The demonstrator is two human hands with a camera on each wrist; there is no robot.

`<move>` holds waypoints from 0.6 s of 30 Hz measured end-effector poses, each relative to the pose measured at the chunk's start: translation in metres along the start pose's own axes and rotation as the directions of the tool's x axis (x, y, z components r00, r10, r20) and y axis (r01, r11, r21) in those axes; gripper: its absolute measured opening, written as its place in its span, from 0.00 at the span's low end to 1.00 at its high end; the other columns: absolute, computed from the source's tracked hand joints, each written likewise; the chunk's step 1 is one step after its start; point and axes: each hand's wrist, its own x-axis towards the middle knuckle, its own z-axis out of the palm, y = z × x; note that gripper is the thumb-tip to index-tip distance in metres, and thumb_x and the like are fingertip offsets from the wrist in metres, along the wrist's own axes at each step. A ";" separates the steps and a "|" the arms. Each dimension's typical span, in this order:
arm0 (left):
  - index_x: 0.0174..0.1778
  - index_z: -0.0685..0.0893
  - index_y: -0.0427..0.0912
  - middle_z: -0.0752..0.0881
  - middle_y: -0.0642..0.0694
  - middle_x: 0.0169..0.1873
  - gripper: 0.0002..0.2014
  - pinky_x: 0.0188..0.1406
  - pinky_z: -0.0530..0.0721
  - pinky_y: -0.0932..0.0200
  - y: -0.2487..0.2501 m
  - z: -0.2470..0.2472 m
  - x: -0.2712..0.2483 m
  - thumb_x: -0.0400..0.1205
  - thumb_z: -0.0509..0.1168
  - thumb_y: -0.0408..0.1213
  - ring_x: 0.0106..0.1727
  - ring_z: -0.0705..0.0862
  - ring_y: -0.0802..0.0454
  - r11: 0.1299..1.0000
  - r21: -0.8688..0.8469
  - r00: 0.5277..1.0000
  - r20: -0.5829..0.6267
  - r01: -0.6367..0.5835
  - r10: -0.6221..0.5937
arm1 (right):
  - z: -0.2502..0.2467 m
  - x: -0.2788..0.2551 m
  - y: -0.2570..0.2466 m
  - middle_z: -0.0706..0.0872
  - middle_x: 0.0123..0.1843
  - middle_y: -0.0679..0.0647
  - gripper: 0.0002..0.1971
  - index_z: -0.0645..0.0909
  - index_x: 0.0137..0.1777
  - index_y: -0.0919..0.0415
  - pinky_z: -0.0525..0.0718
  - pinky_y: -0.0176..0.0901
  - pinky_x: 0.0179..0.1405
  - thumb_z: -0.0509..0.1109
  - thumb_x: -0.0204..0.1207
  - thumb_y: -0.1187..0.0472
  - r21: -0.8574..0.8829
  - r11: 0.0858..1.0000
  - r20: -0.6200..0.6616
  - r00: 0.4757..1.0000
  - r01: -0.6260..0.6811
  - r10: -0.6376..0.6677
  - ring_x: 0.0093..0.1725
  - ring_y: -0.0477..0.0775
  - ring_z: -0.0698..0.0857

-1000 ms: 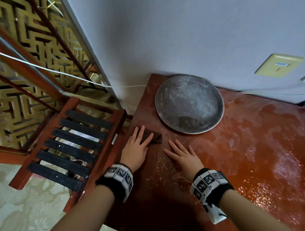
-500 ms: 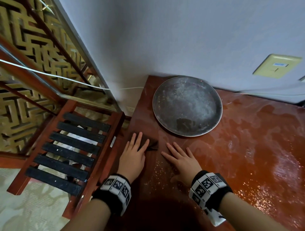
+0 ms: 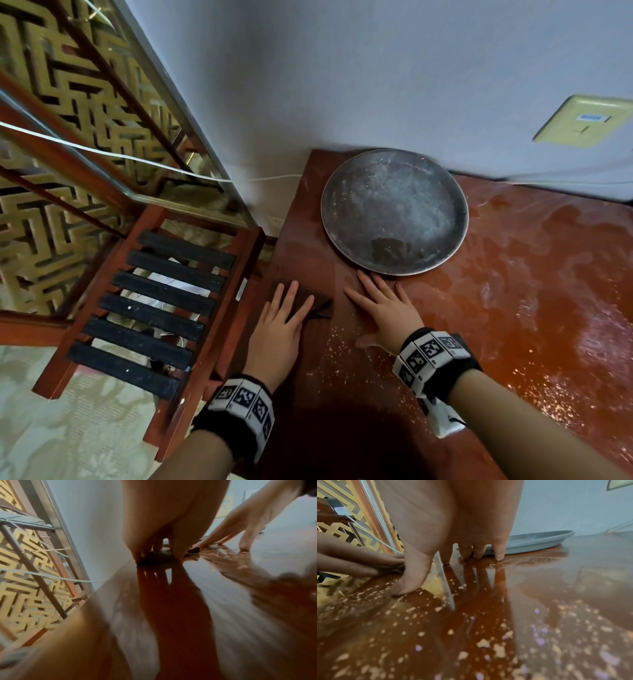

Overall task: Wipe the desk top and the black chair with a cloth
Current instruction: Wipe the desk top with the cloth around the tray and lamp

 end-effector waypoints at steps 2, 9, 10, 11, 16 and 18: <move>0.77 0.69 0.53 0.62 0.45 0.81 0.24 0.76 0.66 0.43 -0.003 -0.006 0.024 0.84 0.53 0.38 0.82 0.57 0.42 1.000 0.006 1.000 -0.022 0.011 -0.011 | -0.001 0.000 0.000 0.33 0.84 0.49 0.52 0.38 0.82 0.40 0.39 0.59 0.79 0.72 0.68 0.37 -0.005 1.000 0.007 1.000 0.000 0.000 0.83 0.55 0.37; 0.82 0.58 0.55 0.44 0.47 0.84 0.27 0.80 0.49 0.50 -0.007 -0.039 0.114 0.87 0.53 0.35 0.84 0.41 0.45 0.994 0.060 0.994 0.044 0.096 -0.099 | -0.002 0.000 -0.002 0.32 0.84 0.50 0.52 0.37 0.82 0.41 0.37 0.59 0.79 0.71 0.69 0.38 0.008 1.000 0.013 1.000 -0.006 0.006 0.83 0.55 0.35; 0.82 0.58 0.55 0.44 0.47 0.84 0.26 0.80 0.48 0.50 -0.007 -0.039 0.113 0.87 0.53 0.35 0.84 0.40 0.46 0.994 0.049 0.994 0.042 0.095 -0.097 | -0.003 -0.001 -0.002 0.32 0.84 0.50 0.52 0.37 0.82 0.41 0.38 0.60 0.79 0.71 0.69 0.39 -0.007 1.000 0.023 1.000 -0.012 0.013 0.83 0.56 0.35; 0.81 0.59 0.54 0.44 0.48 0.84 0.26 0.81 0.48 0.51 -0.006 -0.037 0.106 0.87 0.53 0.35 0.84 0.40 0.46 0.995 0.034 0.995 0.031 0.092 -0.093 | -0.005 0.000 -0.003 0.33 0.84 0.51 0.51 0.38 0.82 0.42 0.39 0.61 0.79 0.72 0.70 0.40 -0.027 0.999 0.030 0.999 -0.025 0.025 0.83 0.56 0.36; 0.79 0.64 0.55 0.47 0.51 0.83 0.25 0.79 0.43 0.56 -0.004 -0.022 0.056 0.86 0.55 0.33 0.82 0.38 0.54 0.992 -0.089 0.996 -0.021 0.086 -0.088 | -0.026 0.015 -0.018 0.72 0.77 0.57 0.40 0.71 0.75 0.50 0.59 0.60 0.76 0.81 0.61 0.49 -0.126 0.989 -0.216 0.971 0.080 -0.106 0.76 0.62 0.70; 0.79 0.65 0.55 0.47 0.51 0.83 0.25 0.81 0.44 0.53 -0.006 -0.024 0.065 0.86 0.55 0.33 0.83 0.39 0.51 0.990 -0.086 0.994 0.011 0.108 -0.108 | -0.041 0.028 -0.017 0.84 0.66 0.55 0.44 0.83 0.64 0.50 0.75 0.63 0.65 0.87 0.42 0.47 -0.101 0.993 -0.328 0.941 0.053 -0.083 0.66 0.61 0.82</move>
